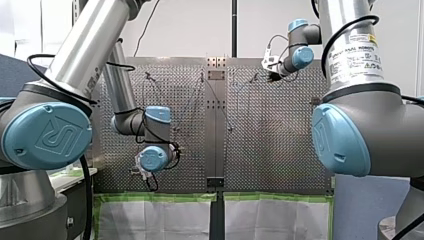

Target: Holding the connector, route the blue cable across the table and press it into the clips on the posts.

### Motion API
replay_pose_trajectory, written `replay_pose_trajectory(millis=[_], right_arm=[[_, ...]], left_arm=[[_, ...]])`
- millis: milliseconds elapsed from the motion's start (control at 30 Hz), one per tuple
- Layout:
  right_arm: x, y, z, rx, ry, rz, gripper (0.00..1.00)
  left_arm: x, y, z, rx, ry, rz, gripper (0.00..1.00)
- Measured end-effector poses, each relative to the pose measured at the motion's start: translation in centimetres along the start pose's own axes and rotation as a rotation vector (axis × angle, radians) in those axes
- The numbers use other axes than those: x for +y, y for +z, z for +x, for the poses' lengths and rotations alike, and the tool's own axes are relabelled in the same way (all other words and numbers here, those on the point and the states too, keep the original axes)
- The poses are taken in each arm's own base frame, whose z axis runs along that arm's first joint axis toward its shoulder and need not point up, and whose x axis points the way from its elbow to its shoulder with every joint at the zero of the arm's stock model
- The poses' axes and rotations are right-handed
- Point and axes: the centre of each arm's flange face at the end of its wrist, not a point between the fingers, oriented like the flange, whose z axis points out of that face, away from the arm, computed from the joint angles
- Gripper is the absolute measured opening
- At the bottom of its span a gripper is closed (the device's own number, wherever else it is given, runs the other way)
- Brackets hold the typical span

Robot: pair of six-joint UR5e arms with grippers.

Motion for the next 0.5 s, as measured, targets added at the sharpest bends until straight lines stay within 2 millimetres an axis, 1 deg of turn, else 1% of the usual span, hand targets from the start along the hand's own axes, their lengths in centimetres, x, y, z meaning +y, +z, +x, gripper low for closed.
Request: replay_pose_trajectory(millis=[267,500], right_arm=[[-0.1,0.0,0.0,0.0,0.0,0.002,0.0],[-0.1,0.0,0.0,-0.001,0.0,0.002,0.0]], left_arm=[[1.8,-2.9,0.8,0.056,0.049,-0.022,1.0],[2.2,-3.5,0.9,0.067,0.057,-0.026,1.0]])
